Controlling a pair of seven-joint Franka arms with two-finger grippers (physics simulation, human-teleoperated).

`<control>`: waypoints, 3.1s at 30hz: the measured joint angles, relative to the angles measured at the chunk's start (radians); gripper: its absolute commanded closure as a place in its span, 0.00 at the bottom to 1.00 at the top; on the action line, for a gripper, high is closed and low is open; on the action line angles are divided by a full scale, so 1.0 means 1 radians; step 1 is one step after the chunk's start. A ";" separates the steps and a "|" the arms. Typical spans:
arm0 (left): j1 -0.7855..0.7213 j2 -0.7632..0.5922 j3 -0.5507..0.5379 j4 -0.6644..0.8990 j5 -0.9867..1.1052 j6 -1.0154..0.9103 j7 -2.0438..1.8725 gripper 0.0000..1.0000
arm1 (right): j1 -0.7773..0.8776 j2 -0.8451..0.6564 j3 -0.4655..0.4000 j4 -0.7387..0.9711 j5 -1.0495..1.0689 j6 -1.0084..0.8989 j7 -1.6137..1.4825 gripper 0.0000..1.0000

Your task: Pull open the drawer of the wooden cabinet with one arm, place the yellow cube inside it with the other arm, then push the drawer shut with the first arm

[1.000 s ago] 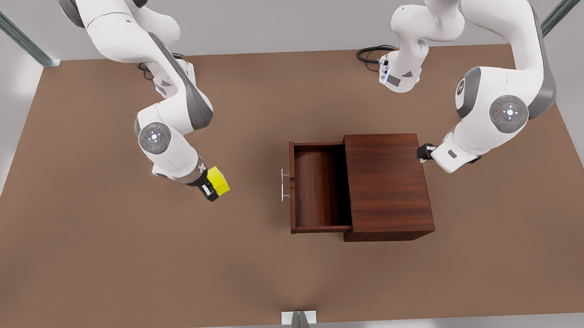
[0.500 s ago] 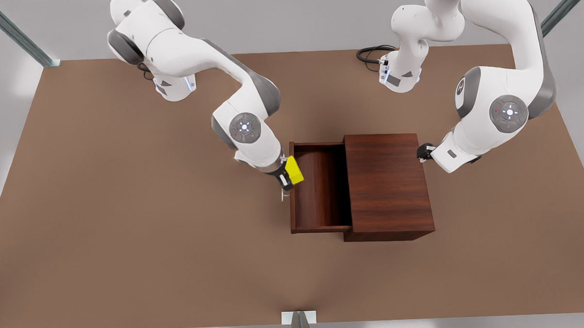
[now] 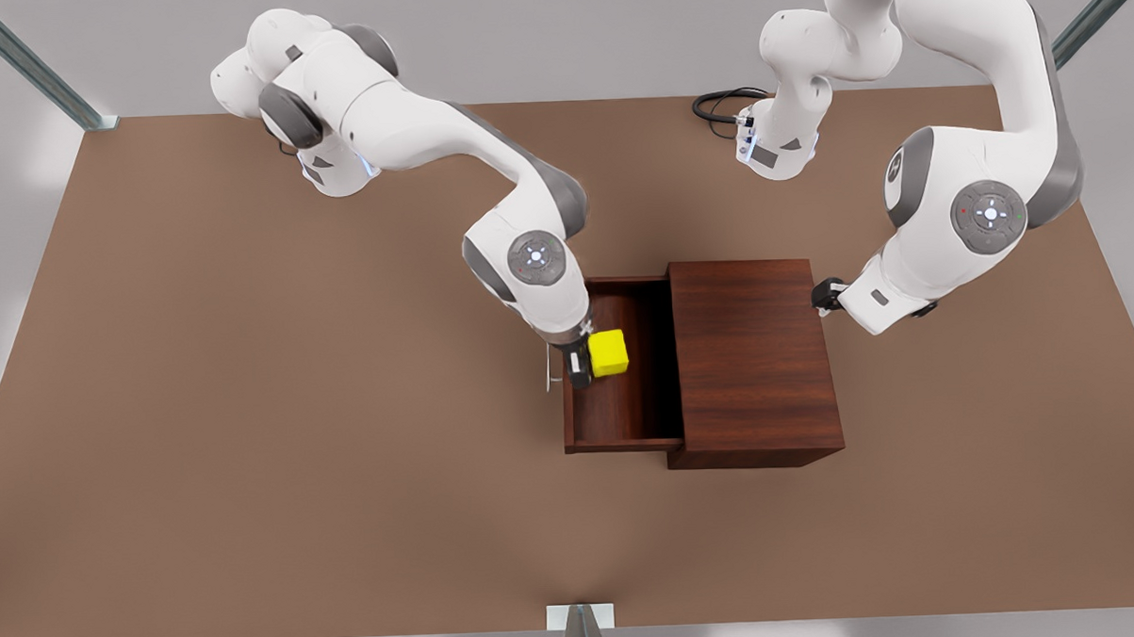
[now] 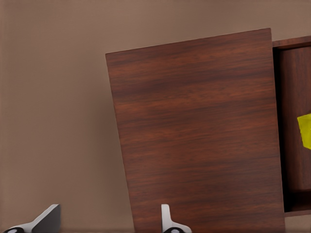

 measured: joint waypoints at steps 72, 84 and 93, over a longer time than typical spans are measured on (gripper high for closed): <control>-0.615 0.755 0.024 0.559 0.195 0.165 -1.094 0.00 | -0.689 -0.278 -0.047 -0.330 -0.099 -0.157 -2.105 0.00; -0.476 0.642 0.090 0.556 0.216 0.093 -1.015 0.00 | -0.689 -0.278 -0.047 -0.330 -0.099 -0.157 -2.128 0.00; -0.025 0.046 0.096 0.142 -0.083 0.009 -0.671 0.00 | -0.690 -0.278 -0.048 -0.330 -0.099 -0.157 -2.137 0.00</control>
